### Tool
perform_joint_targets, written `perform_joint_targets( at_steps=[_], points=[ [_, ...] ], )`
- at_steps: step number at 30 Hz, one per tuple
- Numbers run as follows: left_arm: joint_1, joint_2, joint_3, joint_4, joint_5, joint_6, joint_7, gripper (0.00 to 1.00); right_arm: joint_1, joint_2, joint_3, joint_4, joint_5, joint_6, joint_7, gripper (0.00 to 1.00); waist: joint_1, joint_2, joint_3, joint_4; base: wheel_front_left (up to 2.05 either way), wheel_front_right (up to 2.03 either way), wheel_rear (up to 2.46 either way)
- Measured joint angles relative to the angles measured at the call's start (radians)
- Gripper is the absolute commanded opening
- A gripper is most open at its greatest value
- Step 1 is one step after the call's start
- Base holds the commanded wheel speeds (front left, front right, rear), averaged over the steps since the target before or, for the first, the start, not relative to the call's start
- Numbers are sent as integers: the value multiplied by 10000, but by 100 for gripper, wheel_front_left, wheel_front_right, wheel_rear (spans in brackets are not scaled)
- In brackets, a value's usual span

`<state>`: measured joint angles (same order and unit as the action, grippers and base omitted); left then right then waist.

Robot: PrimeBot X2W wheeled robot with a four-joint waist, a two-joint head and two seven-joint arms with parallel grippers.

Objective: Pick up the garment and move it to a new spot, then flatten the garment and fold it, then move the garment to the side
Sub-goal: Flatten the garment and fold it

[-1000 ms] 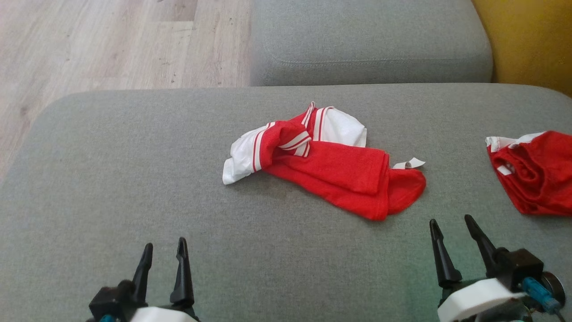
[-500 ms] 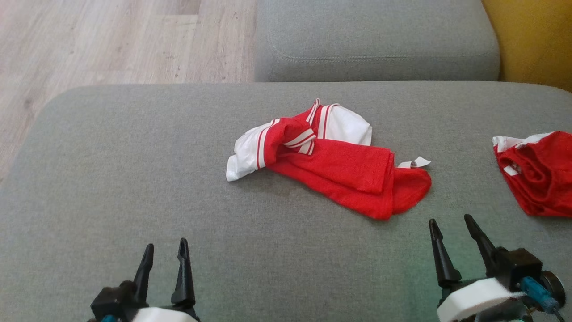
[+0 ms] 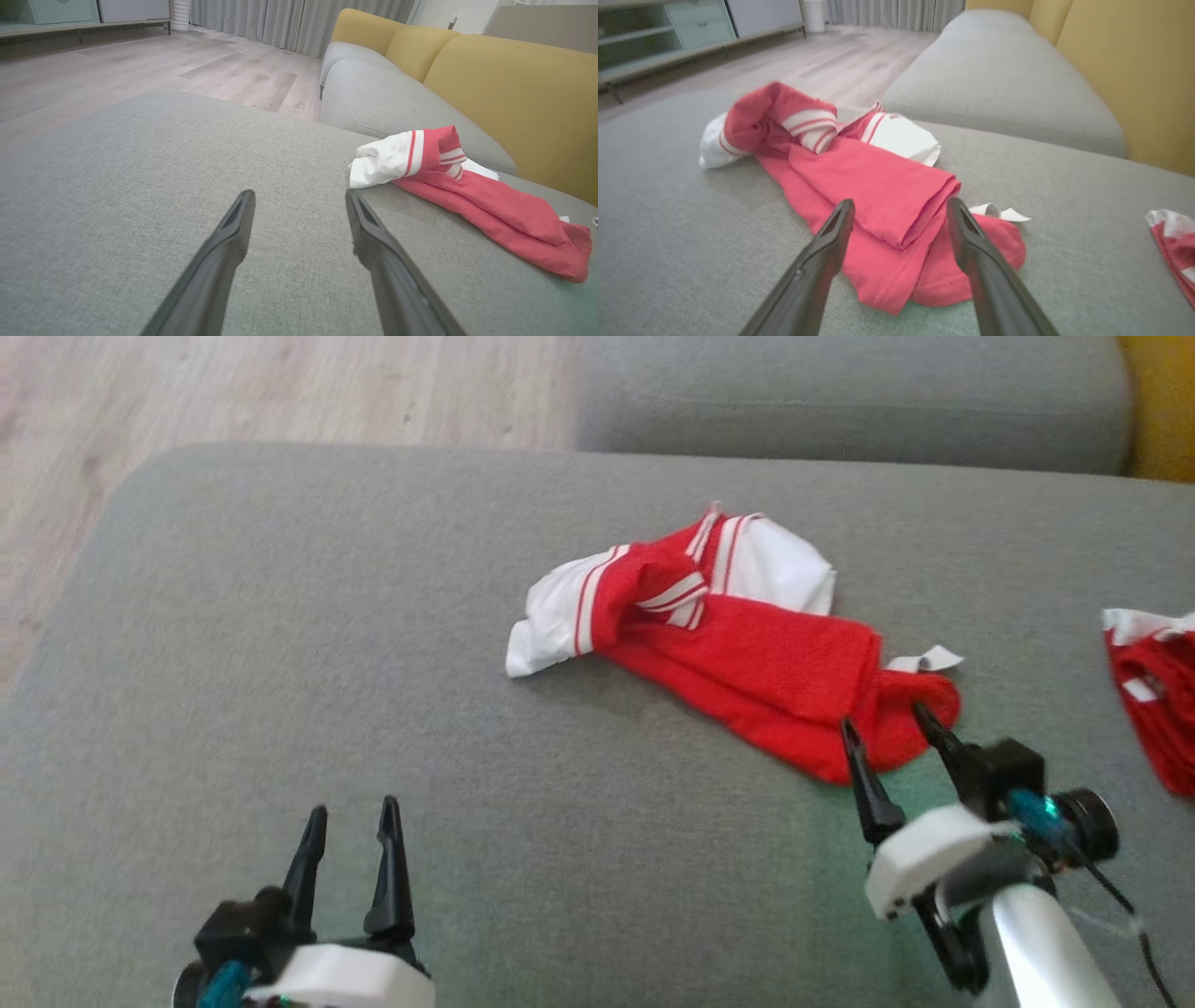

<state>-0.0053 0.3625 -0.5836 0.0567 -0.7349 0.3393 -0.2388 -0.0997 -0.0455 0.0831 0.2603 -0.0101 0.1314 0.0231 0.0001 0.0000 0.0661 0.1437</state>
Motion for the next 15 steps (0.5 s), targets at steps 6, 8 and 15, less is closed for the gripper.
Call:
perform_joint_targets(
  at_steps=[6,8,15],
  points=[
    [-176,-171,-2,79,56,-50,-4,100,-1034,-12,-322,1824,-309,0,180,100,0,0,438,613,0,0,0],
    [-180,-213,12,132,58,-54,-6,100,-1289,-12,-447,2334,-326,0,178,100,1,0,575,793,0,0,0],
    [-243,-290,44,301,79,-138,-15,100,-1959,-15,-594,3388,-380,0,-186,96,1,0,861,1120,0,0,0]
  ],
)
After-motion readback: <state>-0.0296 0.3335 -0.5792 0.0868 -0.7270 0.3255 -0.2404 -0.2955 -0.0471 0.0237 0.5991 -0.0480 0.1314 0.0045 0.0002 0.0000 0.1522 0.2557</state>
